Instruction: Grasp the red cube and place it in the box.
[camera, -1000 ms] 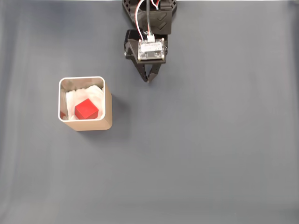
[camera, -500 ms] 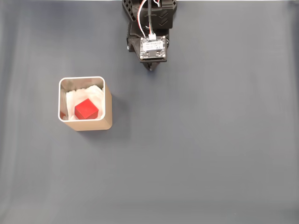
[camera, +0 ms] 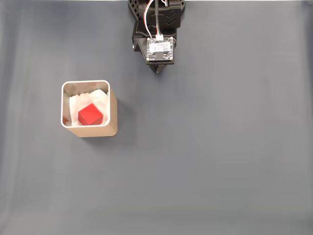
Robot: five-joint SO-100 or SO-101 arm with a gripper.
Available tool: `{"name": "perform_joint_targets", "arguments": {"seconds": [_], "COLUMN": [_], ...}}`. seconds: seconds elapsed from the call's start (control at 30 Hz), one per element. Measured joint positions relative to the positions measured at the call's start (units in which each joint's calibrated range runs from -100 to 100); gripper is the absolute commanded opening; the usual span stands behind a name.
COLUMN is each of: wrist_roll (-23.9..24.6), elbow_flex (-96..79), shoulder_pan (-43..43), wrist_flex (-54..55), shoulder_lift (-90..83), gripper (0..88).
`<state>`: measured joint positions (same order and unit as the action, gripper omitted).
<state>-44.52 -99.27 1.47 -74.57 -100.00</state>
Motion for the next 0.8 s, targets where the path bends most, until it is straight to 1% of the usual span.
{"name": "perform_joint_targets", "arguments": {"seconds": [0.13, 0.8], "wrist_roll": [-1.4, -1.5], "elbow_flex": [0.0, 0.0], "shoulder_pan": [0.0, 0.0], "wrist_flex": [-0.4, -0.4], "shoulder_lift": [0.0, 0.0], "gripper": [0.7, 0.7]}}
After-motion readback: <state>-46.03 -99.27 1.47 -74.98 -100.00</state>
